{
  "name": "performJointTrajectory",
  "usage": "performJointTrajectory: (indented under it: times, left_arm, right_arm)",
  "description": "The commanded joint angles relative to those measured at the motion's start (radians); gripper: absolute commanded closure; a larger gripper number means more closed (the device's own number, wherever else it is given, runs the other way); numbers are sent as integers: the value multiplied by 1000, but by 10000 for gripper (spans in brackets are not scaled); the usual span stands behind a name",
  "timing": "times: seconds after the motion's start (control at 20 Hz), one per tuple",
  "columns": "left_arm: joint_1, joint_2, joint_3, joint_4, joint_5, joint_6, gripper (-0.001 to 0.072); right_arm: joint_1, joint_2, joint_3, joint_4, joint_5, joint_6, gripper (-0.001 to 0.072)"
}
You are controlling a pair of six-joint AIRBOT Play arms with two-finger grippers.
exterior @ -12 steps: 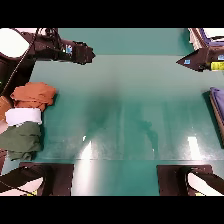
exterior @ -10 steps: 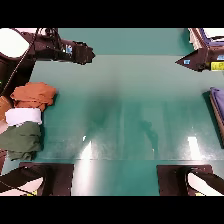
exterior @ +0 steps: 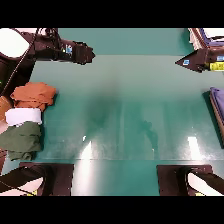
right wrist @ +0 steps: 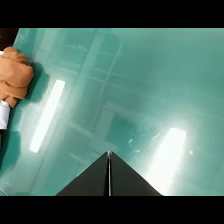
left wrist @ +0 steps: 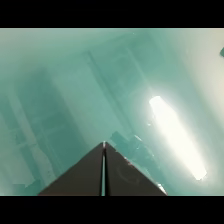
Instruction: Fold the shirts.
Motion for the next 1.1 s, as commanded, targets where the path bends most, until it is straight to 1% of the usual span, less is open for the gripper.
performJointTrajectory:
  times: [0.0, 0.05, 0.1, 0.15, 0.2, 0.25, 0.3, 0.35, 0.4, 0.55, 0.7, 0.8, 0.9, 1.0, 1.05]
  left_arm:
    - [-1, 0, 1, -9, 6, -8, 681]
    - [-1, 0, 0, -4, 24, 6, 680]
    - [5, 0, 2, 43, 23, 25, 625]
    - [17, 3, 3, 138, 8, 19, 281]
    - [35, 3, 3, 264, -17, -51, 96]
    - [64, 2, 2, 407, -65, -111, 91]
    - [100, 2, -5, 523, -111, -142, 92]
    - [150, 2, -29, 603, -137, -160, 91]
    - [206, 2, -64, 628, -147, -163, 91]
    - [365, 2, -250, 627, -117, -164, 92]
    - [460, 2, -458, 626, 25, -168, 92]
    - [499, 0, -551, 626, 120, -206, 92]
    - [525, -6, -587, 626, 159, -227, 92]
    - [526, -10, -587, 629, 158, -227, 93]
    - [526, -10, -583, 627, 157, -227, 120]
  right_arm:
    - [0, 1, 0, 0, 11, 0, 693]
    - [0, 0, 0, 0, 11, 0, 693]
    - [0, 1, 0, 0, 11, 0, 693]
    - [0, 1, 0, 0, 11, 0, 693]
    - [0, 1, 0, 0, 11, 0, 693]
    - [0, 1, 0, 0, 11, 0, 693]
    - [0, 1, 0, 0, 11, 0, 693]
    - [0, 1, 0, 0, 11, 0, 693]
    - [0, 0, 0, 0, 8, 0, 693]
    - [0, 0, -1, 0, -1, 0, 693]
    - [0, -4, -1, 0, -2, 0, 693]
    - [7, -5, -1, -3, -4, 0, 693]
    - [13, -5, -1, -2, -20, 0, 693]
    - [21, -5, -1, -3, -39, 0, 693]
    - [21, -5, -1, -3, -45, 0, 693]
